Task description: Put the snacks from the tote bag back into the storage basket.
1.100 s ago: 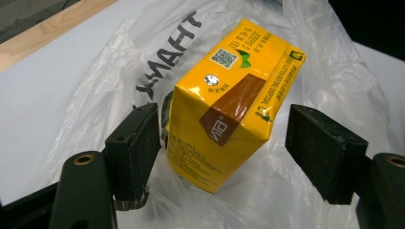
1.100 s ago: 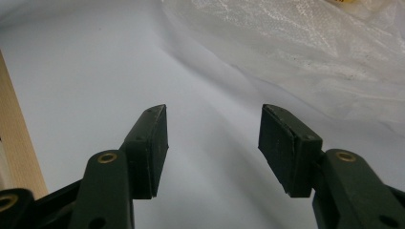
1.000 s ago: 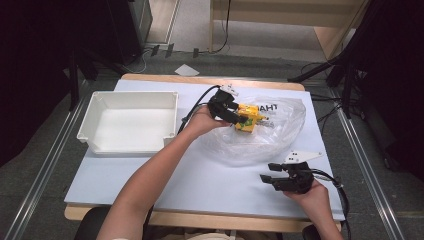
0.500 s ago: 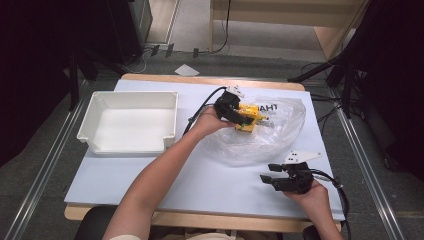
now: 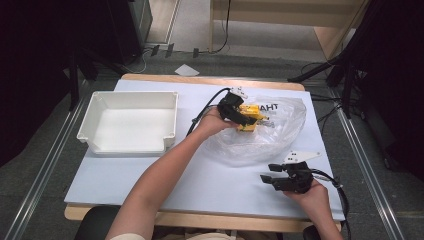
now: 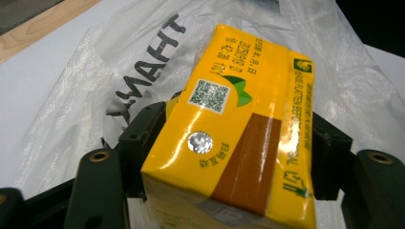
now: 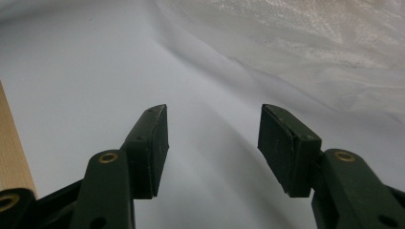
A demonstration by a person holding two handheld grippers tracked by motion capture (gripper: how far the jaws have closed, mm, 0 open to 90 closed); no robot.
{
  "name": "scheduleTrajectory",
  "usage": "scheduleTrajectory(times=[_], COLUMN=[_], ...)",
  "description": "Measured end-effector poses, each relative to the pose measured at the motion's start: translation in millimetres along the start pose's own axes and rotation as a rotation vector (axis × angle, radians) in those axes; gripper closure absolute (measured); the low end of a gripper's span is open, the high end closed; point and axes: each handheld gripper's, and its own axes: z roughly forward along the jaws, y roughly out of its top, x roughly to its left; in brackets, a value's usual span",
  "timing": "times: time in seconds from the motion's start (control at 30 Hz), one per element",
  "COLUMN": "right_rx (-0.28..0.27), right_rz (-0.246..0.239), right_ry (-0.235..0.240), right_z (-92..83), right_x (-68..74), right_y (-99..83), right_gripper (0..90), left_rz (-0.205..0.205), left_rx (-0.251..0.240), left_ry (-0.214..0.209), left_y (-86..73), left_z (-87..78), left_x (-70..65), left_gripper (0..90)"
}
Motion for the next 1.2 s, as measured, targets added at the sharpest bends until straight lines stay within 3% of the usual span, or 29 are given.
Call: scheduleTrajectory(times=[0.3, 0.6, 0.87, 0.97, 1.03, 1.2], right_rx=[0.002, 0.004, 0.005, 0.002, 0.005, 0.006], right_rz=[0.004, -0.002, 0.001, 0.001, 0.001, 0.002], right_ry=[-0.001, -0.001, 0.003, 0.007, 0.008, 0.008], right_z=[0.6, 1.3, 1.5, 1.7, 2.0, 2.4], right_x=[0.1, -0.2, 0.0, -0.2, -0.2, -0.5], right_y=[-0.1, -0.3, -0.5, -0.4, -0.5, -0.6], right_gripper=[44.9, 45.0, 45.1, 45.1, 45.1, 45.1], left_rz=[0.017, 0.085, 0.067, 0.039, 0.049, 0.028], left_rx=[0.018, 0.038, 0.052, 0.061, 0.073, 0.077], left_ry=[0.018, 0.067, 0.089, 0.083, 0.08, 0.076], left_y=[-0.3, 0.2, 2.6, 4.2, 5.2, 7.5], left_z=[0.5, -0.2, 0.2, -0.6, -1.5, -5.3], left_x=[-2.0, -5.7, -9.0, -9.2, -10.9, -11.7], left_gripper=[44.0, 50.8, 52.4, 52.7, 52.7, 52.8])
